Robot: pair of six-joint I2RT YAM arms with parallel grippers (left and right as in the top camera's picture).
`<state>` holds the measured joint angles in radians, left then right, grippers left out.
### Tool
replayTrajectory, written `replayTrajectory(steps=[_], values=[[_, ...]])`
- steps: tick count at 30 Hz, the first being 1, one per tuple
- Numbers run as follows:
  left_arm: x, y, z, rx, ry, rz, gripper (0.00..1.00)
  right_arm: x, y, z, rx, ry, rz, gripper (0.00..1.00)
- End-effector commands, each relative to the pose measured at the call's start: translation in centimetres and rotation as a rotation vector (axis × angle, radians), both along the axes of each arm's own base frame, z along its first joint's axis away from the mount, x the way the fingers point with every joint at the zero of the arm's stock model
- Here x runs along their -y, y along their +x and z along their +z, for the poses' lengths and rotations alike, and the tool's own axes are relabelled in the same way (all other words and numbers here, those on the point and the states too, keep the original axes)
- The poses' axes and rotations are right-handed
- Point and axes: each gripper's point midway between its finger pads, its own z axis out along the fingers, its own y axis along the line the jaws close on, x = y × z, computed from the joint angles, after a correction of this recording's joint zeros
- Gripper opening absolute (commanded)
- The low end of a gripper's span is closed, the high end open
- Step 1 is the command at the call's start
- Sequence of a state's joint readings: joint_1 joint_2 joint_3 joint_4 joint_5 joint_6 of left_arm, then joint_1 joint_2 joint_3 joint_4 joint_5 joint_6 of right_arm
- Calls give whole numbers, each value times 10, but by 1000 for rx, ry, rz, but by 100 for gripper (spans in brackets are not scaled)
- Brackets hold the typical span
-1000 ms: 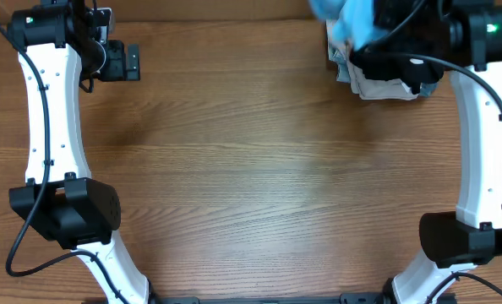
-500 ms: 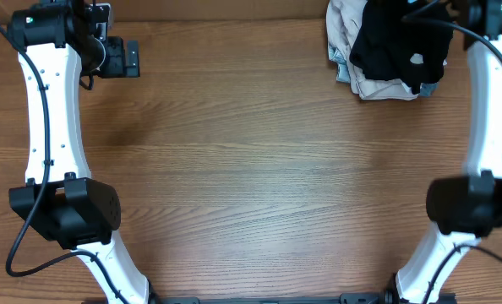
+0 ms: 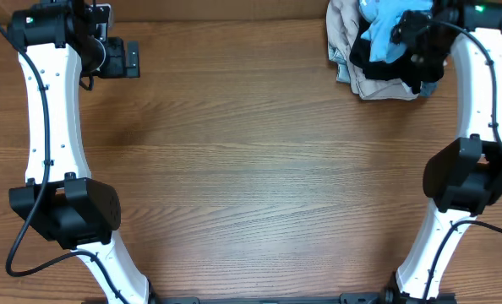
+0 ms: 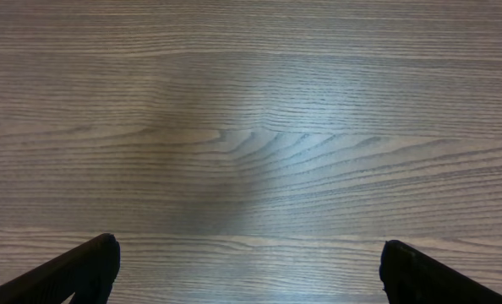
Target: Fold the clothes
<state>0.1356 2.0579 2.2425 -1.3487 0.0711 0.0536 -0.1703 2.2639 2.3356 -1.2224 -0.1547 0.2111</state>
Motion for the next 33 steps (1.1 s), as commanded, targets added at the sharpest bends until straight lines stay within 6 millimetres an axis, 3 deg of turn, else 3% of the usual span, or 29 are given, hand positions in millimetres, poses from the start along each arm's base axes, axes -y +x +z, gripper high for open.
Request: replayTrajectory(steps=[1,6,14,17,23,25,30,33], values=[[1,-2,-2,-11,-12,6,100,-3,-17,27,16,75,39,98],[1,-4,-2,-17,-13,6,100,-15,-47,64,21,105,58,100],[1,-4,-2,-16,-13,6,100,-26,-91,144,154,60,91,100],[1,-4,-2,-16,-13,6,100,-39,-120,174,191,66,112,99],[1,-4,-2,-16,-13,6,100,-95,-185,197,137,218,232,100],[1,-4,-2,-16,-13,6,100,-106,-189,208,175,249,270,100],[1,-4,-2,-16,-12,6,100,-107,-193,207,164,251,272,100],[1,-4,-2,-16,-13,6,100,-94,-190,202,152,181,230,100]])
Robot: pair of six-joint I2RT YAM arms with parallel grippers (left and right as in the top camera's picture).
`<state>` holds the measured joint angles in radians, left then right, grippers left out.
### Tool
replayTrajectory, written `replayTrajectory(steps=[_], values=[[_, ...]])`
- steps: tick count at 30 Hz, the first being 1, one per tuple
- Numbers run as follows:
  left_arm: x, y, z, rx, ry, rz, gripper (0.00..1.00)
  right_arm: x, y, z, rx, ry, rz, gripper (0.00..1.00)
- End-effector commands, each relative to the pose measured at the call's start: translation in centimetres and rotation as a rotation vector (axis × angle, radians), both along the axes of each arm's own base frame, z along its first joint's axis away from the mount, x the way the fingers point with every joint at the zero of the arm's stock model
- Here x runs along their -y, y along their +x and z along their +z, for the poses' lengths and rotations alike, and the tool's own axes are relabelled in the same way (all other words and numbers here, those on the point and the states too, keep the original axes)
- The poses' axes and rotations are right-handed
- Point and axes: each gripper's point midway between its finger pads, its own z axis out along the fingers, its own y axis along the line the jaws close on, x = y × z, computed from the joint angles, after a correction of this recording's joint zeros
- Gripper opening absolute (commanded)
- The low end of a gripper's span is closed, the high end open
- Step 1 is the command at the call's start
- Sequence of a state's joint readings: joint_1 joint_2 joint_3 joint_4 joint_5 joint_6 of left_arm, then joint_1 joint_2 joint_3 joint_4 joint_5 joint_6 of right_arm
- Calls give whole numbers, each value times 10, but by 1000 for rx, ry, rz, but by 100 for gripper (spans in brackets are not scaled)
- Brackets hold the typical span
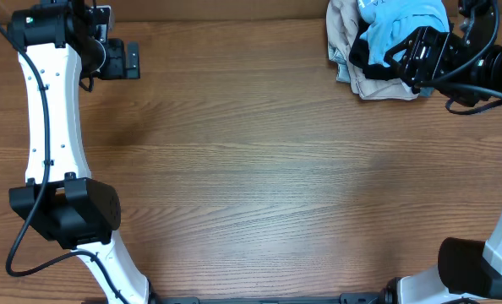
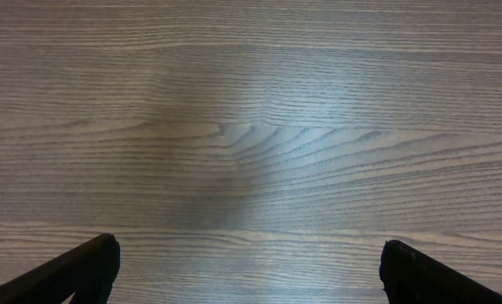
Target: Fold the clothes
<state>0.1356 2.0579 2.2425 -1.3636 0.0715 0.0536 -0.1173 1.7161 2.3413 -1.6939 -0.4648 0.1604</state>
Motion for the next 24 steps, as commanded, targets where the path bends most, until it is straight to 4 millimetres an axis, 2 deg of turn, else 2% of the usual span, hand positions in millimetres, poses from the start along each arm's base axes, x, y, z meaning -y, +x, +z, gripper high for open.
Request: replayTrajectory(steps=[1,4,7,9,10,14,18,24], values=[[1,0,-1,-2,-10,7,100,12,-1,3,21,-65,-37,100],[1,0,-1,-2,-10,7,100,26,2,-1,20,-143,-80,100],[1,0,-1,-2,-10,7,100,32,12,-1,56,-214,-87,100],[1,0,-1,-2,-10,7,100,25,19,3,123,-268,-31,100],[1,0,-1,-2,-10,6,100,12,26,11,206,-297,9,100],[1,0,-1,-2,-10,7,100,-20,30,24,397,-303,59,100],[1,0,-1,-1,-10,7,100,-36,18,17,541,-288,79,100],[1,0,-1,-1,-10,7,100,-33,-17,-24,709,-274,47,100]])
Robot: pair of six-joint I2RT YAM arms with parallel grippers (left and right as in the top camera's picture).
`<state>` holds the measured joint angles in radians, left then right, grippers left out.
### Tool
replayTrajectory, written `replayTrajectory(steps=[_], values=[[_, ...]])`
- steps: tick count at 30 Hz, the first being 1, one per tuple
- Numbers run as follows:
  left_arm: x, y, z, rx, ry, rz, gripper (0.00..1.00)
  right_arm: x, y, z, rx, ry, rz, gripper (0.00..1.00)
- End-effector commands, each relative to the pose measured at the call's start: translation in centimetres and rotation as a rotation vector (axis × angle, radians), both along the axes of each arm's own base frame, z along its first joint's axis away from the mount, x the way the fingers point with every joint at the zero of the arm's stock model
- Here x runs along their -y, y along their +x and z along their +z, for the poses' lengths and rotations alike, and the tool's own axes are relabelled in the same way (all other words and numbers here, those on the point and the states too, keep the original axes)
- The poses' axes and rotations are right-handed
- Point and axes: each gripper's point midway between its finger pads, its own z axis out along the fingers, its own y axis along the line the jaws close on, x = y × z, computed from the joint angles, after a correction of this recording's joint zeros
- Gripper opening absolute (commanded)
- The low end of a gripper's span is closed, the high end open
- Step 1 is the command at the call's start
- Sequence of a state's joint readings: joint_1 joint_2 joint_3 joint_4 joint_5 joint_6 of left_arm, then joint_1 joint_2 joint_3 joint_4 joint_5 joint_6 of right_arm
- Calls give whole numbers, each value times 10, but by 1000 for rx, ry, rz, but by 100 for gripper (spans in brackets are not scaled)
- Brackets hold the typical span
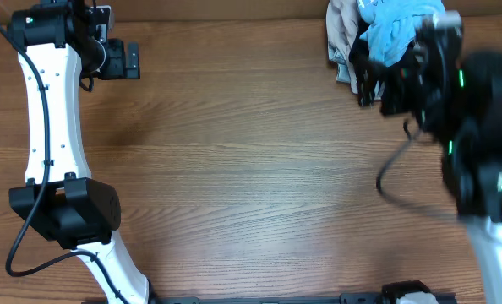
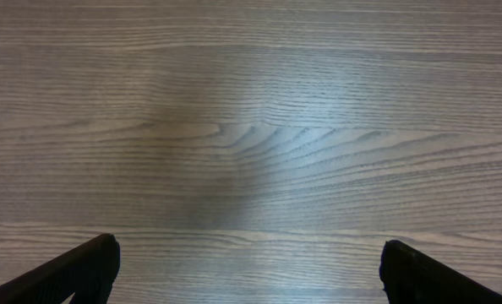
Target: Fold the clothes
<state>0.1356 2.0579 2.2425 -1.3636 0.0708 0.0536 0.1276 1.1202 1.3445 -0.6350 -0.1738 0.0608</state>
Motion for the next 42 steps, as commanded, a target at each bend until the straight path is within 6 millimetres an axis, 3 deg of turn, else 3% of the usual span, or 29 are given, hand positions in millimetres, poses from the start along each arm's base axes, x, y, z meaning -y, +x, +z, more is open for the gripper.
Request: replayTrajectory(steps=[1,8,14,19,29,34,42], values=[[1,0,-1,-2,-11,6,100,8,-25,-36,50,-8,-26,100],[1,0,-1,-2,-11,6,100,22,-67,-98,229,6,-76,100],[1,0,-1,-2,-11,6,100,28,-91,-145,345,26,-94,100],[1,0,-1,-2,-11,6,100,35,-97,-173,342,129,-149,100],[1,0,-1,-1,-11,6,100,35,-105,-224,233,120,-151,100],[1,0,-1,-2,-11,6,100,36,-108,-208,309,136,-148,100],[1,0,-1,-2,-11,6,100,36,-108,-209,304,136,-149,100]])
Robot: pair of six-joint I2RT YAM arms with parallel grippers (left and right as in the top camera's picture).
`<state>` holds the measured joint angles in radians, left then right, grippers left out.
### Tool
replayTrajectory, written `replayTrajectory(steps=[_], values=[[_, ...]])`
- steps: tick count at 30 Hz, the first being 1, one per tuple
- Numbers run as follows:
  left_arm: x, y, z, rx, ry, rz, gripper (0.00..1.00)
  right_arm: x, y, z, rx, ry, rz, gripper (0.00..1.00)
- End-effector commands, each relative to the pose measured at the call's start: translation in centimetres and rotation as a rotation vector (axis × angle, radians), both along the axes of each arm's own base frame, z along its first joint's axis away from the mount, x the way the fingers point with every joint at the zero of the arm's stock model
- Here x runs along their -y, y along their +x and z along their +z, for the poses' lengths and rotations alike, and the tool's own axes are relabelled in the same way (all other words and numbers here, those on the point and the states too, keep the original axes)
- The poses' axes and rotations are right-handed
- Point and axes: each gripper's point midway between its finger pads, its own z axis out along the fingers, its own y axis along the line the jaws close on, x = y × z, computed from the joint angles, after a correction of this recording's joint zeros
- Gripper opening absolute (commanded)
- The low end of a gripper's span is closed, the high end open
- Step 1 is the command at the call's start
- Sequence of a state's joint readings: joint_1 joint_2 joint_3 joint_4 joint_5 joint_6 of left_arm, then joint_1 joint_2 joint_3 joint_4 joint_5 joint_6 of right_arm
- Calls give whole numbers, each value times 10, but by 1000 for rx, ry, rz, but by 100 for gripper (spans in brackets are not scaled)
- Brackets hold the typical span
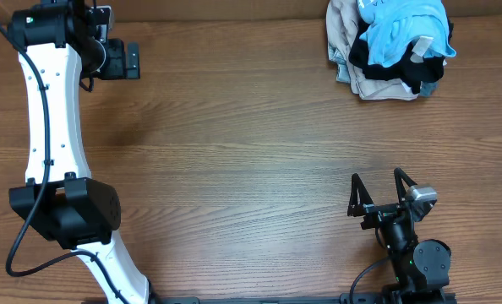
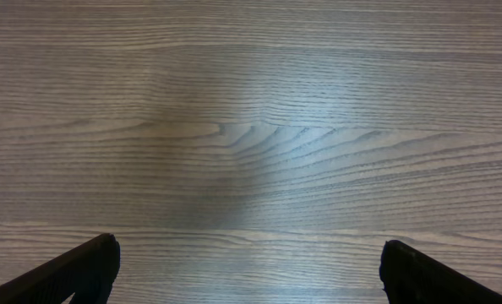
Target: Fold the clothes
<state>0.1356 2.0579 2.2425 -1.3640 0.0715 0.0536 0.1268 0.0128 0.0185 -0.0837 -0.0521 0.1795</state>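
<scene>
A heap of clothes (image 1: 390,46), blue over black and beige, lies at the table's back right corner with no gripper touching it. My right gripper (image 1: 378,181) is far from it, low at the near right, and stands open and empty with both fingers pointing toward the back. At the back left my left gripper (image 1: 133,61) hovers over bare wood. The left wrist view shows the left gripper (image 2: 249,262) open, with one of its fingertips (image 2: 90,262) in each lower corner and only table between them.
The brown wooden table (image 1: 251,160) fills the overhead view. The left arm's white links (image 1: 52,127) run down the left side to its base at the near edge. The right arm's base sits folded at the near right edge.
My right arm was a blurred shape just in front of the heap of clothes. It is now folded down at the near right edge, its gripper open and empty. The left arm has not moved.
First my right gripper was on the heap at the back right. Then that arm reached in from the right edge at the heap, then blurred beside it. Now it is down at the near edge, and the heap lies much as before. The left arm stayed put throughout.
</scene>
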Motion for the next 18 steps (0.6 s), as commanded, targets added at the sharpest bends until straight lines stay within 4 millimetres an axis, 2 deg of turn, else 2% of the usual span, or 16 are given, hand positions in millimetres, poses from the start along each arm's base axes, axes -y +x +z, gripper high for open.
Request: replayTrajectory(steps=[1,9,11,15,16,18], values=[[1,0,-1,-1,-10,7,100,1,0,-2,2,4,-6,100],[0,0,-1,-2,-6,8,100,1,0,-2,2,4,-6,100],[0,-2,6,12,-5,8,100,1,0,-2,2,4,-6,100],[3,-16,50,112,12,7,100,1,0,-2,2,4,-6,100],[4,-25,74,168,19,6,100,1,0,-2,2,4,-6,100],[6,-41,106,245,29,7,100,1,0,-2,2,4,-6,100]])
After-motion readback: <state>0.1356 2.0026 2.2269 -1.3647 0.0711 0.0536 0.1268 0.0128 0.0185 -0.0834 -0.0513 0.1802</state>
